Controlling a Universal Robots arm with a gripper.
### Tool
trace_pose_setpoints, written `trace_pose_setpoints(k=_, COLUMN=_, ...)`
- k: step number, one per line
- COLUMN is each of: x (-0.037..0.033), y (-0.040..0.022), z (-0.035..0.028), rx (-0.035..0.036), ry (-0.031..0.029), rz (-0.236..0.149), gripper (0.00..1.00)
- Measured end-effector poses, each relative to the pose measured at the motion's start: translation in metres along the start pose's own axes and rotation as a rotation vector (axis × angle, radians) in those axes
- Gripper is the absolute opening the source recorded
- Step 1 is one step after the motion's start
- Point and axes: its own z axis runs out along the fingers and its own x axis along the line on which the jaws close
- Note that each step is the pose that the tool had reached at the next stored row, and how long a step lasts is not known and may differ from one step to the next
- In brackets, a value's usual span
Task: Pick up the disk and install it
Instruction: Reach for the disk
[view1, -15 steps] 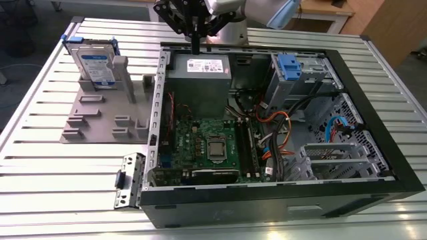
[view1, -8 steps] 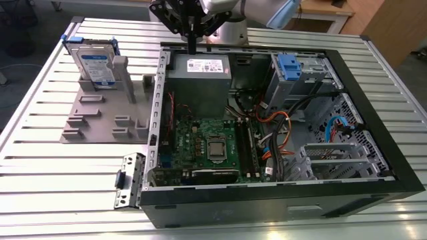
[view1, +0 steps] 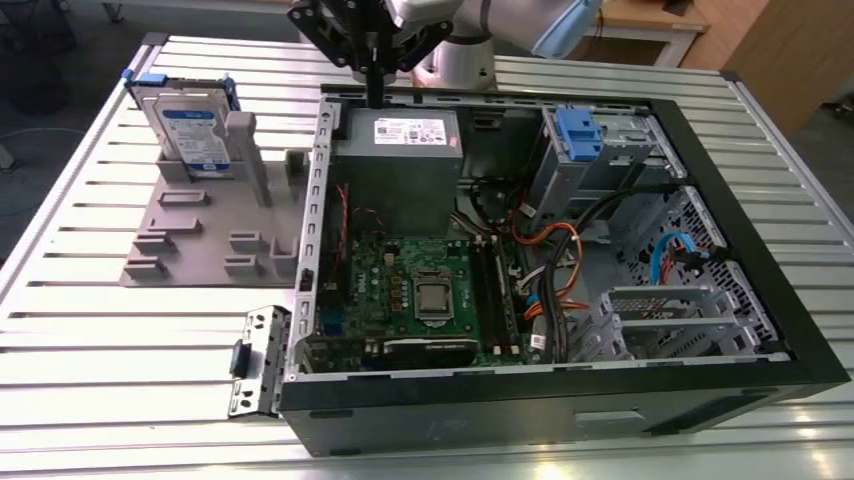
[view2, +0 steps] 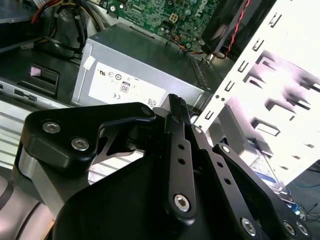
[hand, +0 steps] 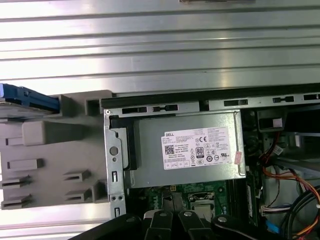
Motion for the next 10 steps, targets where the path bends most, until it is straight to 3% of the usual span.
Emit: trace_pose_setpoints(k=10, x=0.0064, y=-0.0005, z=-0.0002, rx=0.0, ry=0.0001, rz=0.0, gripper=0.1)
